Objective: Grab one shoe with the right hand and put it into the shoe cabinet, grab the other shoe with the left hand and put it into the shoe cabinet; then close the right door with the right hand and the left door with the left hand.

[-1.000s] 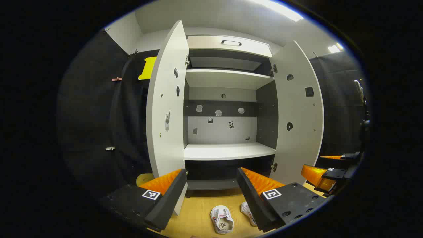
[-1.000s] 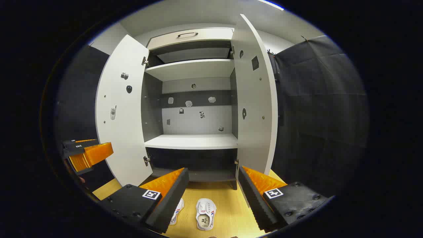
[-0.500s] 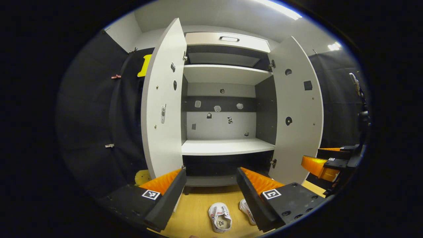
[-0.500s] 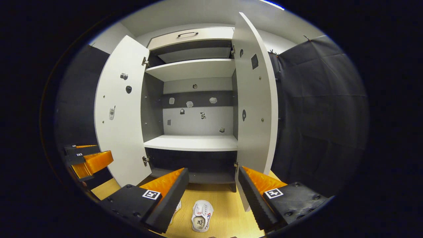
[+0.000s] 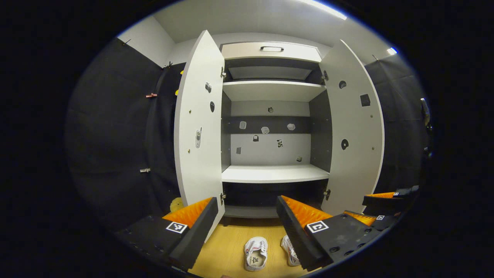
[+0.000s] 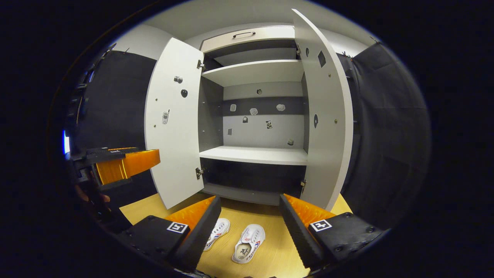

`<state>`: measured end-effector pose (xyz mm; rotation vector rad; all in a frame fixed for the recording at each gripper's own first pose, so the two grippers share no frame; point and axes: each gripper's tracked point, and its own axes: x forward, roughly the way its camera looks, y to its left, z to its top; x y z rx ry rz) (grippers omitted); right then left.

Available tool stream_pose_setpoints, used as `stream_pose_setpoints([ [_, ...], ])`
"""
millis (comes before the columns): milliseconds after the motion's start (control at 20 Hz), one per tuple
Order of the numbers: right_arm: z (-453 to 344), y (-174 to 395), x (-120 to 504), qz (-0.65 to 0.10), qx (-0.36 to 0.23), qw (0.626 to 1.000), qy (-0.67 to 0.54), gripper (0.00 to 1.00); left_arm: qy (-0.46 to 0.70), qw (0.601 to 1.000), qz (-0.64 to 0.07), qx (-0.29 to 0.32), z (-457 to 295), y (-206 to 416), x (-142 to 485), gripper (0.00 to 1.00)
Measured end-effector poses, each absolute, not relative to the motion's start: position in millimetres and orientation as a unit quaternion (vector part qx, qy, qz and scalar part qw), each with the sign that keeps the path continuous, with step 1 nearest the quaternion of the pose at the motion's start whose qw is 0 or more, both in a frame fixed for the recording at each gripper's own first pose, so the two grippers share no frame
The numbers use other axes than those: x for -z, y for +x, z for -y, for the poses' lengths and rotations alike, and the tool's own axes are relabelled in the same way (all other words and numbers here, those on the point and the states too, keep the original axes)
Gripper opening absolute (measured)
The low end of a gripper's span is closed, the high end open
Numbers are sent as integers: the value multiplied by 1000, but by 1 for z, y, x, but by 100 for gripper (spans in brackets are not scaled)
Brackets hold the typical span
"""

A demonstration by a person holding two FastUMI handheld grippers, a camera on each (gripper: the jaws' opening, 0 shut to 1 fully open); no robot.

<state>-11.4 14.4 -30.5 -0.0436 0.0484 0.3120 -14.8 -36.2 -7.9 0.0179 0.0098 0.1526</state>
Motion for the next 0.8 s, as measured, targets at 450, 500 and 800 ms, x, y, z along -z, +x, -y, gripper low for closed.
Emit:
stream_pose_setpoints([
  [450, -18, -10, 41, -44, -115, 992, -29, 98, 1, 999, -14, -46, 19, -9, 22, 96],
  [500, -19, -8, 47, -53, -110, 992, -26, 99, 1, 999, -16, -44, 15, -10, 24, 96],
  [800, -36, 6, 105, -142, -95, 985, -16, 99, -5, 999, -33, -31, -18, -14, 45, 96],
])
